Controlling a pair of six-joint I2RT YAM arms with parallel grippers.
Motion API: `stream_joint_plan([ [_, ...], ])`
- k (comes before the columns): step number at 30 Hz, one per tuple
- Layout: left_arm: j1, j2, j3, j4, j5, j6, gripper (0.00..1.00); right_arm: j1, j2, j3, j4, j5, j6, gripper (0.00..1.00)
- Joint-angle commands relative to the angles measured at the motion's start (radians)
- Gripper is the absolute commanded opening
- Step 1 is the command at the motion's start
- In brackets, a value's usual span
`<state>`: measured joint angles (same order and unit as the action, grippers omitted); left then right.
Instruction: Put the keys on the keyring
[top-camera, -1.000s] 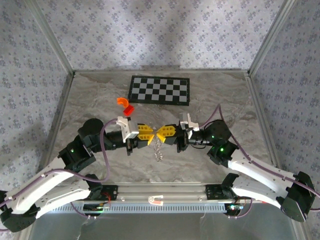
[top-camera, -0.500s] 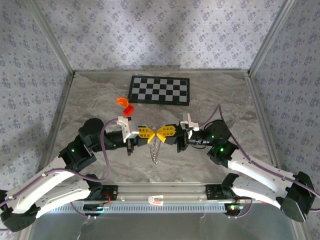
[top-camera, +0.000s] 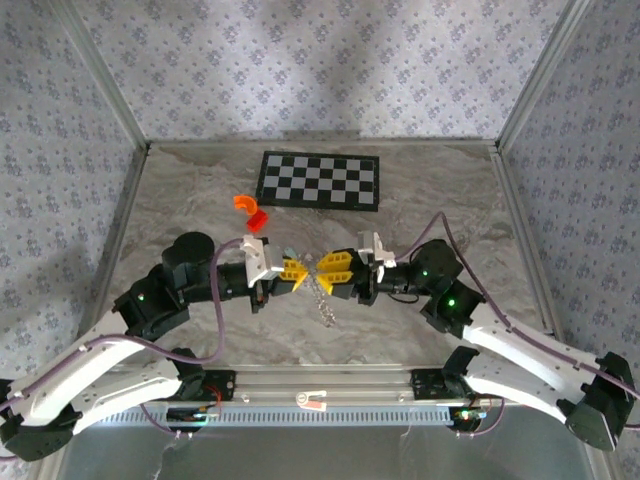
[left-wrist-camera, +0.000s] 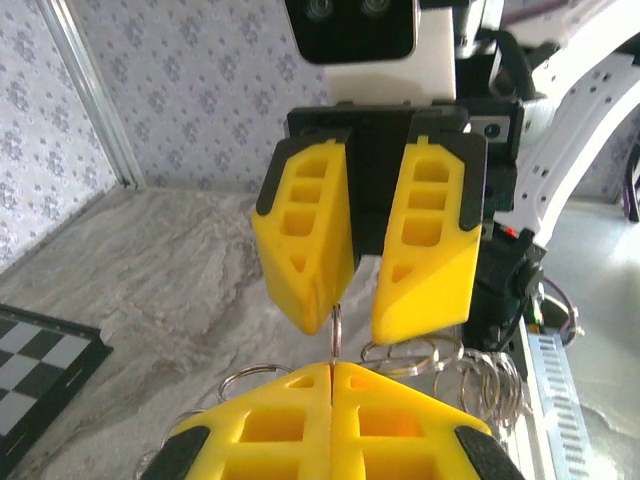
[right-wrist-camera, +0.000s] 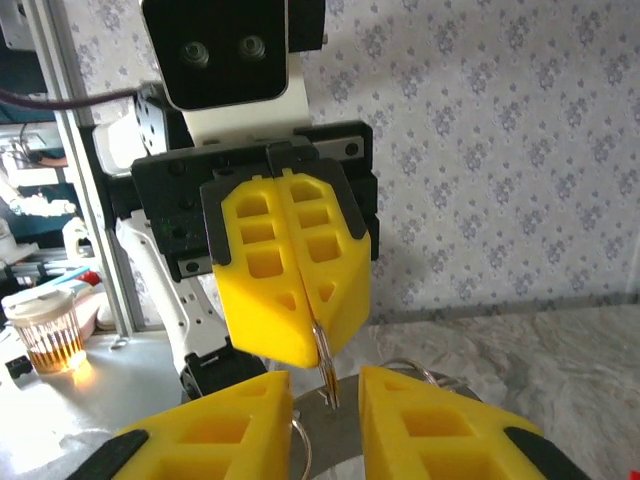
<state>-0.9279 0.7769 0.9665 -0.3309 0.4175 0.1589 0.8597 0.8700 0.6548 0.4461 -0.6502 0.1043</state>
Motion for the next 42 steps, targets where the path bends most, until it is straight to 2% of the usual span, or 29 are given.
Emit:
stream_joint_plan([
  [1, -0.003, 0.015, 0.081, -0.133, -0.017, 0.089, 0.00, 0.007, -0.029, 0.069, -0.207, 0.033, -0.119, 0.27],
  [5, -0.004, 0.049, 0.126, -0.238, -0.016, 0.130, 0.00, 0.017, -0.042, 0.120, -0.376, 0.072, -0.204, 0.30],
  [10, -0.003, 0.087, 0.168, -0.333, -0.003, 0.163, 0.00, 0.039, -0.028, 0.173, -0.501, 0.096, -0.277, 0.33],
  [16, -0.003, 0.110, 0.185, -0.375, 0.003, 0.175, 0.00, 0.060, 0.018, 0.199, -0.539, 0.075, -0.301, 0.37],
  [24, -0.004, 0.130, 0.191, -0.384, 0.007, 0.185, 0.00, 0.089, 0.069, 0.219, -0.543, 0.105, -0.314, 0.41],
  [27, -0.003, 0.134, 0.192, -0.387, 0.009, 0.186, 0.00, 0.095, 0.078, 0.217, -0.532, 0.113, -0.314, 0.39],
  [35, -0.003, 0.142, 0.192, -0.391, 0.016, 0.185, 0.00, 0.107, 0.102, 0.218, -0.527, 0.139, -0.323, 0.28],
  [42, -0.005, 0.142, 0.186, -0.387, 0.017, 0.182, 0.00, 0.123, 0.117, 0.217, -0.510, 0.153, -0.324, 0.24],
])
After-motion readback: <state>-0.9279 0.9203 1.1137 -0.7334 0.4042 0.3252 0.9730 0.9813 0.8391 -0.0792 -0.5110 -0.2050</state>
